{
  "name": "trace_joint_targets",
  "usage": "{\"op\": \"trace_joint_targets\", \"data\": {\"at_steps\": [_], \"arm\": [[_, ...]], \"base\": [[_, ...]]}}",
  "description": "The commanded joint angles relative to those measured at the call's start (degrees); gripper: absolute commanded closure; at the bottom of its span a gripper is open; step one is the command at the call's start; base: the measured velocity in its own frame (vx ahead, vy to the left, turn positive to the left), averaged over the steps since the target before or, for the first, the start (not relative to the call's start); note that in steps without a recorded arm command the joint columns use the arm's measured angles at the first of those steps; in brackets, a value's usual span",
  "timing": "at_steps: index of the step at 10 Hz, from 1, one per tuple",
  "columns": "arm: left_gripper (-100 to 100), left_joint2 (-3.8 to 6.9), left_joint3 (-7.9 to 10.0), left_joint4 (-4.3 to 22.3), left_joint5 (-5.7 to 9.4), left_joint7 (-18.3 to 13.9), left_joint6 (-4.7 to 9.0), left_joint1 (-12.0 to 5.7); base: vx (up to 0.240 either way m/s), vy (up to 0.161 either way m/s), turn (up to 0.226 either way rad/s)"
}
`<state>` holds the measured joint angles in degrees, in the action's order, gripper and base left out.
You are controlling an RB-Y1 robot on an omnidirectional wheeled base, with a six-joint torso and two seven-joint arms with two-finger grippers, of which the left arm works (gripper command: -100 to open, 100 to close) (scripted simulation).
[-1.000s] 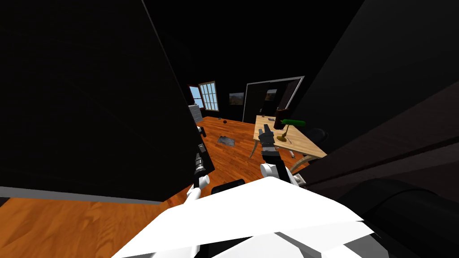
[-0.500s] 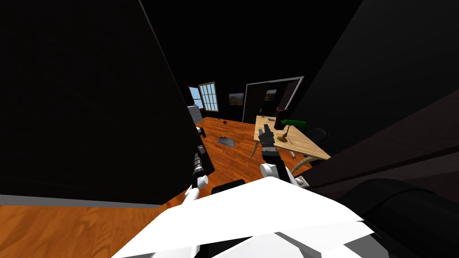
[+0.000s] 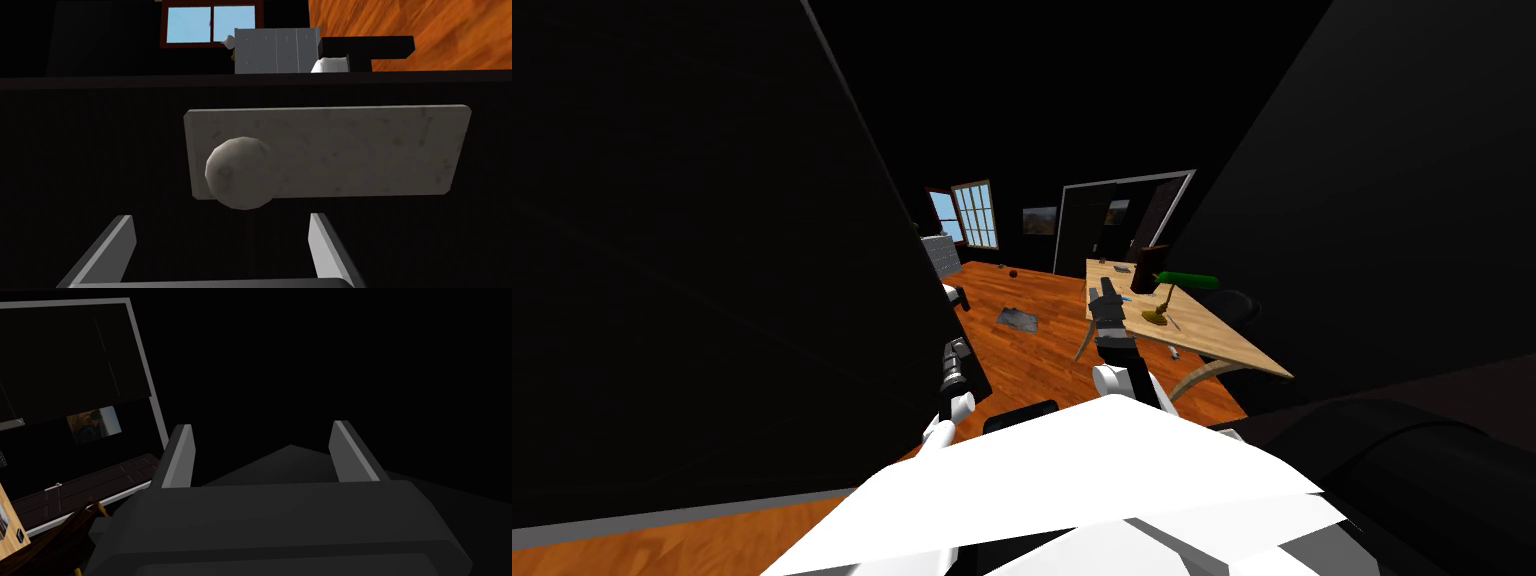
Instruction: Push the door open
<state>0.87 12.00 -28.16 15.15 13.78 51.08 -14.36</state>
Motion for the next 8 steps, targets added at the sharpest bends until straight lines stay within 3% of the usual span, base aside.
{"op": "trace_joint_targets", "data": {"at_steps": [1,2,3,8], "arm": [[-100,-1.73,0.13,0.41,0.12,-0.19,0.56,0.00],[-100,-1.14,0.11,-0.92,0.07,0.11,-0.23,0.56],[100,-1.14,0.11,-0.92,0.07,0.11,-0.23,0.56],[100,-1.14,0.11,-0.92,0.07,0.11,-0.23,0.56]], "base": [[0.272,-0.009,-0.024],[0.099,-0.004,0.030],[-0.021,-0.003,-0.026],[-0.018,0.000,-0.004]]}}
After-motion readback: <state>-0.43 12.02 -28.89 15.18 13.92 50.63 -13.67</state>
